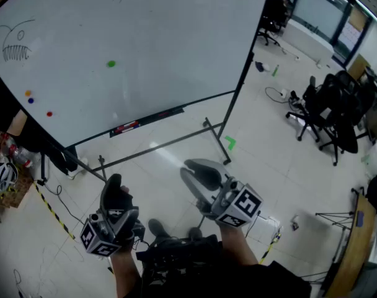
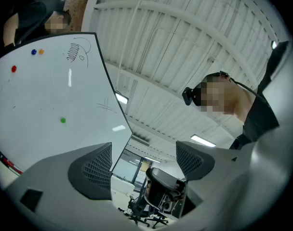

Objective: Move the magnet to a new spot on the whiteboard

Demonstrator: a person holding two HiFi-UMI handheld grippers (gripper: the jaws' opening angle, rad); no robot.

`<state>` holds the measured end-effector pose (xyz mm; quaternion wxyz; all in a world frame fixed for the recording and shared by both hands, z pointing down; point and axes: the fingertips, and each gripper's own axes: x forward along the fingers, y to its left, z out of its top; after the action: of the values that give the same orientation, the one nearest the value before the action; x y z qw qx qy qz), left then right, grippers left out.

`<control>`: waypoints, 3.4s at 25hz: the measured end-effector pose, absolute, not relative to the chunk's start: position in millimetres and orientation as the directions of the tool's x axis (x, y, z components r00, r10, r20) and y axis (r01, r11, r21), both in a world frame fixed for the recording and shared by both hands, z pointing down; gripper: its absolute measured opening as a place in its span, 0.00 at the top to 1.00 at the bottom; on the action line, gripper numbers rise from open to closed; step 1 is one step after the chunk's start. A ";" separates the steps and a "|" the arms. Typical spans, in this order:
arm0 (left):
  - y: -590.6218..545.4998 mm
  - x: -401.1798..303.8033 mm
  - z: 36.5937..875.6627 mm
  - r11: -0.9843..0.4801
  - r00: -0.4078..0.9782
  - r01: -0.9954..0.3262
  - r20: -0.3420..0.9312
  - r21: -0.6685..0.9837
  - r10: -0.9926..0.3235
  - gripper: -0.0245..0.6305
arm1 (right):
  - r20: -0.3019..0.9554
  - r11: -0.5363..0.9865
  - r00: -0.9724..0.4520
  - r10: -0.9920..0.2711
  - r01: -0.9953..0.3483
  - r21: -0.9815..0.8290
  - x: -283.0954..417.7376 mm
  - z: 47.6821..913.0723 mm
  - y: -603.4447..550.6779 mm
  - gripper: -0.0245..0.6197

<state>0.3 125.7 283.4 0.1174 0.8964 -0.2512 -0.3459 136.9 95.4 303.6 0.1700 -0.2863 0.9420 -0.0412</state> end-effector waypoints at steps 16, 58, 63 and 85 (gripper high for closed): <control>65.5 -122.5 290.2 -0.827 0.601 -0.342 -0.574 0.446 -0.557 0.33 | -0.228 0.852 -0.821 -0.523 -0.503 -0.144 -1.7 304.1 30.0 0.84; -92.0 -79.1 314.7 -0.677 0.531 -0.588 -0.421 0.443 -0.736 0.33 | -0.145 0.836 -0.826 -0.544 -0.549 -0.009 35.4 337.4 -164.6 0.84; -106.9 -99.5 320.6 -0.684 0.537 -0.576 -0.423 0.447 -0.730 0.33 | -0.065 0.810 -0.811 -0.581 -0.584 0.048 12.9 348.5 -182.7 0.84; -176.4 -208.6 301.9 -0.779 0.599 -0.510 -0.499 0.365 -0.626 0.33 | 0.032 0.591 -0.608 -0.793 -0.757 0.279 -89.3 346.8 -265.3 0.74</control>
<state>-208.6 -176.4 301.9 0.0926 0.8893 -0.3194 -0.3139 -89.3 -265.3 346.8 -0.0766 -0.4361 0.8886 0.1196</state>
